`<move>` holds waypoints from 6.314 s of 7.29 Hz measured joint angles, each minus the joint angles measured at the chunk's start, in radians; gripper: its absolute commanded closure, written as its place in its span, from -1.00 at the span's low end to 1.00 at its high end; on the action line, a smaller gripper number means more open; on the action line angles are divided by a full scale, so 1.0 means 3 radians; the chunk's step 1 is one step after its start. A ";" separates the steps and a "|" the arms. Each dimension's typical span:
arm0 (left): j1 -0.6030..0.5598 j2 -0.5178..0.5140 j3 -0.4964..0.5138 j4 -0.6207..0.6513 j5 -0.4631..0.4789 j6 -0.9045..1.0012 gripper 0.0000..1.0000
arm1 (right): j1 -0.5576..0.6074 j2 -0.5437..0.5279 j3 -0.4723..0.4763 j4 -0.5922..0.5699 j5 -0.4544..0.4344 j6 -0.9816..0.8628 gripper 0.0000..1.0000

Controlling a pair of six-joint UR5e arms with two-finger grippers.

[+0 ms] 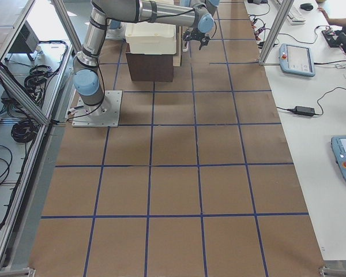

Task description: Place scissors in drawer with both arms

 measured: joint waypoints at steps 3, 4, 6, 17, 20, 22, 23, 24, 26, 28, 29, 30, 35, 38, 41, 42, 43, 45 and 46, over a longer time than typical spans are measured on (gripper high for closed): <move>0.0016 0.0003 0.0005 -0.0001 0.0009 0.0087 0.63 | -0.0008 0.0004 -0.0019 -0.0104 -0.0059 -0.0003 -1.00; 0.0018 0.0003 0.0004 -0.0003 0.0010 0.0091 0.63 | -0.0009 0.0016 -0.0053 -0.0117 -0.0068 -0.0007 -1.00; 0.0019 0.0003 0.0000 -0.0005 0.0009 0.0093 0.63 | -0.0009 0.0071 -0.0113 -0.0211 -0.0077 -0.0014 -1.00; 0.0014 -0.0002 0.0006 0.0000 0.0002 0.0093 0.63 | -0.0036 0.0209 -0.0314 -0.0454 -0.0094 -0.0070 -1.00; 0.0014 -0.0002 0.0007 0.0000 -0.0002 0.0093 0.63 | -0.0048 0.0224 -0.0354 -0.0480 -0.0094 -0.0070 -1.00; 0.0014 -0.0003 0.0007 0.0000 -0.0003 0.0093 0.63 | -0.0062 0.0225 -0.0360 -0.0511 -0.0094 -0.0068 -1.00; 0.0014 -0.0005 0.0007 0.0000 -0.0004 0.0093 0.63 | -0.0065 0.0225 -0.0366 -0.0517 -0.0093 -0.0064 -1.00; 0.0014 -0.0006 0.0007 0.0000 -0.0003 0.0093 0.63 | -0.0068 0.0225 -0.0389 -0.0519 -0.0091 -0.0063 -1.00; 0.0014 -0.0006 0.0007 0.0000 -0.0004 0.0093 0.63 | -0.0070 0.0237 -0.0453 -0.0519 -0.0090 -0.0070 -1.00; 0.0011 -0.0004 0.0007 0.0000 -0.0006 0.0093 0.63 | -0.0072 0.0261 -0.0480 -0.0519 -0.0093 -0.0088 -1.00; 0.0011 -0.0005 0.0007 0.0000 -0.0007 0.0092 0.63 | -0.0088 0.0246 -0.0495 -0.0504 -0.0082 -0.0090 -1.00; 0.0012 -0.0006 0.0007 0.0000 -0.0007 0.0091 0.63 | -0.0130 0.0179 -0.0506 -0.0435 -0.0062 -0.0090 -1.00; 0.0008 -0.0009 0.0008 0.0001 -0.0013 0.0077 0.63 | -0.0588 -0.0577 -0.0458 0.0398 0.0085 0.0070 -1.00; -0.0126 -0.0022 0.0018 0.0016 -0.0031 -0.0154 0.63 | -0.0782 -0.1318 -0.0005 0.0684 0.0116 0.0994 -1.00; -0.0509 -0.0061 0.0148 0.0008 -0.0048 -0.0878 0.63 | -0.0929 -0.1673 0.0249 0.0790 0.0005 0.2469 -1.00; -0.0656 -0.0084 0.0177 0.0007 -0.0132 -0.1212 0.64 | -0.0966 -0.1720 0.0288 0.0817 -0.0172 0.2814 -1.00; -0.0783 -0.0100 0.0190 0.0010 -0.0263 -0.1531 0.64 | -0.1020 -0.1744 0.0303 0.0864 -0.0339 0.3084 -1.00; -0.1032 -0.0124 0.0199 0.0039 -0.0482 -0.2133 0.64 | -0.1073 -0.1764 0.0324 0.0939 -0.0347 0.3500 -1.00; -0.1108 -0.0149 0.0206 0.0050 -0.0526 -0.2348 0.66 | -0.1101 -0.1776 0.0347 0.0947 -0.0324 0.3555 -1.00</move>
